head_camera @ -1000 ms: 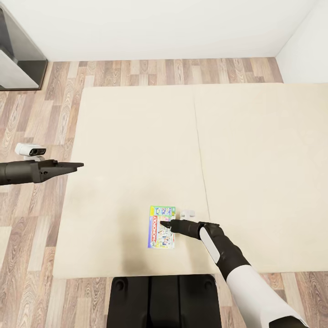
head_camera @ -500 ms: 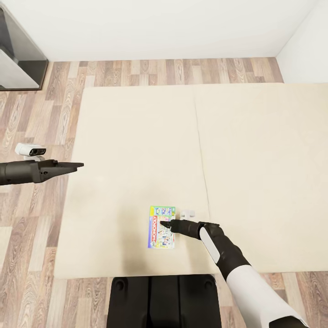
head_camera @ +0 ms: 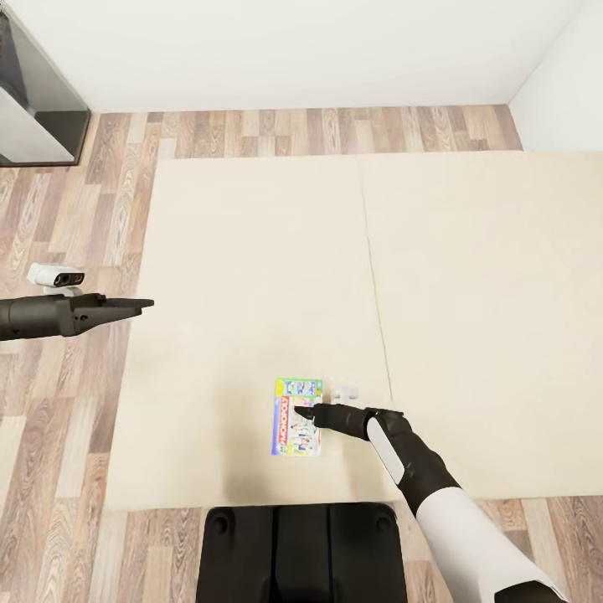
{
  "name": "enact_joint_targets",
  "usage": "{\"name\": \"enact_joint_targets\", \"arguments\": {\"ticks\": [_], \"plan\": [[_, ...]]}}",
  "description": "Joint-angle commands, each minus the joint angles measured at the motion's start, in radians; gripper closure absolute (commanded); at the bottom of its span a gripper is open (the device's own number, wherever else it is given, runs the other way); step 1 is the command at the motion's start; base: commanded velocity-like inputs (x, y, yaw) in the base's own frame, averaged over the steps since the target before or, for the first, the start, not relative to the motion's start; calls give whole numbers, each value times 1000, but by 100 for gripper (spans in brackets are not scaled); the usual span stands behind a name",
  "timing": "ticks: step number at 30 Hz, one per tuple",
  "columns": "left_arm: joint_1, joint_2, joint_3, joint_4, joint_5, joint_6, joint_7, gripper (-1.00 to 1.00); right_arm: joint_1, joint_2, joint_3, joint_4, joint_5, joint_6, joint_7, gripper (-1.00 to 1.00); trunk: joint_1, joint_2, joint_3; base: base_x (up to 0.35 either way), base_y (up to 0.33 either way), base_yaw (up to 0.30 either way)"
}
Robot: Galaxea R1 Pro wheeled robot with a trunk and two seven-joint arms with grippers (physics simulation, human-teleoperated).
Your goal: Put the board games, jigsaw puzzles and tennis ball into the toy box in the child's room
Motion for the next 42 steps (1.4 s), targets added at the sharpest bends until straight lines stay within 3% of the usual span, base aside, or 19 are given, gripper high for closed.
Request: {"name": "enact_joint_targets", "arguments": {"ticks": [1,42], "plan": [[0,1,0,0,0,11,-4,-100,0,0,0,-1,-4,6,-1,-100,0,-1,-1,-46,78,0],[0,1,0,0,0,11,-3,-100,0,0,0,-1,-5,6,0,-100,0,-1,-1,-2,38,0]]}}
